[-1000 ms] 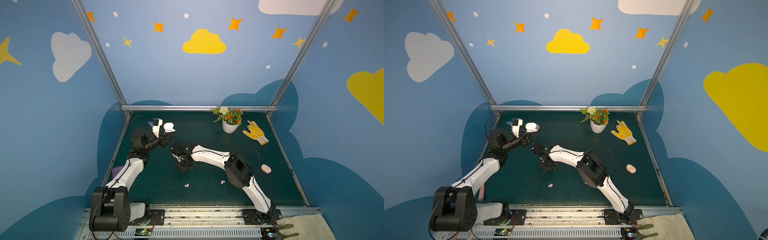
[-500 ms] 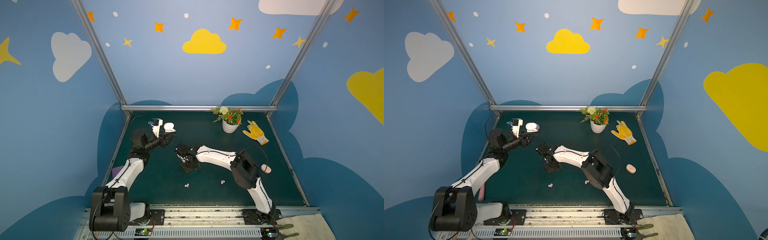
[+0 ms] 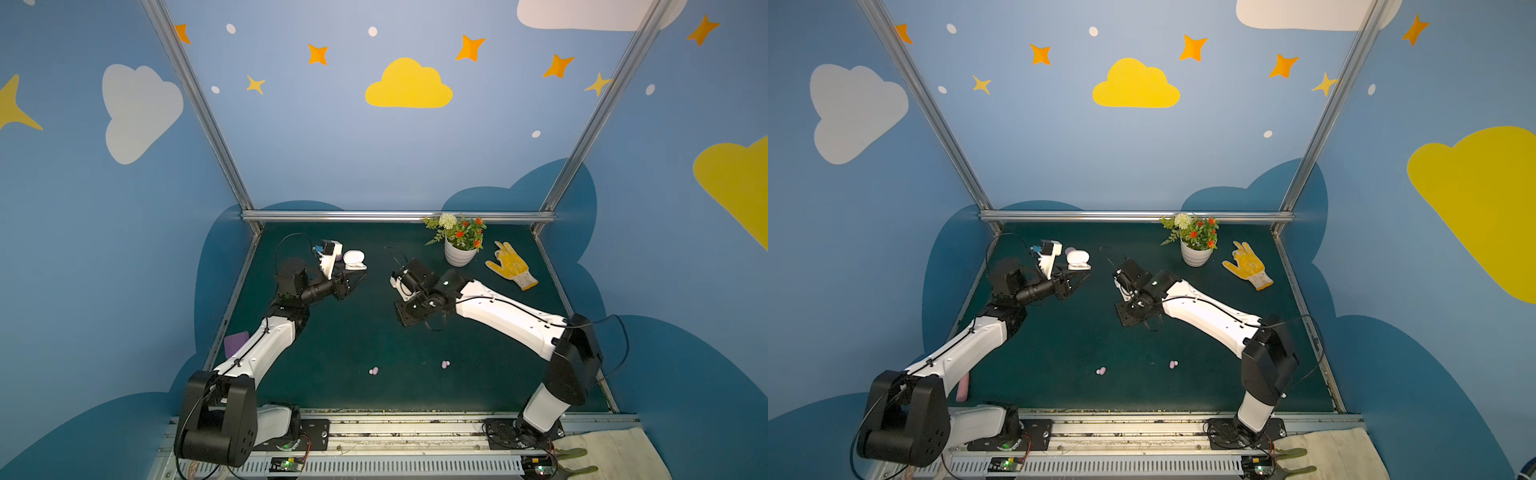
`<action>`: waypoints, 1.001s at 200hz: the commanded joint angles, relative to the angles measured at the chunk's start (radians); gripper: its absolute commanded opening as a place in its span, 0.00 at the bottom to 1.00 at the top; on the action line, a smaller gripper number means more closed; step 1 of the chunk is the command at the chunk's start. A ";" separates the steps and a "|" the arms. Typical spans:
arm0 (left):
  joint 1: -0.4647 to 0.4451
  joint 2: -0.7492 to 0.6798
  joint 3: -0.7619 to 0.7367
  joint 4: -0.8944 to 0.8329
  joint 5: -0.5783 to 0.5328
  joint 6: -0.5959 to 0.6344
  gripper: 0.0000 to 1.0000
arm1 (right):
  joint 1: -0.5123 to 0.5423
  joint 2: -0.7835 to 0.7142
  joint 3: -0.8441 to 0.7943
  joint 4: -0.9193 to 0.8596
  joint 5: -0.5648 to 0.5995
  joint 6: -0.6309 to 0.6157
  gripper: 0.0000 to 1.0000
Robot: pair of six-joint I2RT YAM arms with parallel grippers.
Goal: Insert the wireless bluetooth earbuds into the charging case
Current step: 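Lift the earbud with the right gripper and carry it to the open case, then lower the earbud into the empty slot of the case held by the left gripper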
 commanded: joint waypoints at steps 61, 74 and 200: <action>-0.272 0.196 -0.047 0.418 -0.079 -0.078 0.17 | -0.073 -0.275 0.055 -0.085 -0.045 0.054 0.12; -0.309 0.227 -0.031 0.468 -0.069 -0.082 0.17 | -0.080 -0.295 0.062 -0.081 -0.059 0.068 0.12; -0.500 0.299 0.066 0.662 -0.088 -0.008 0.17 | -0.169 -0.372 -0.001 0.090 -0.182 0.185 0.12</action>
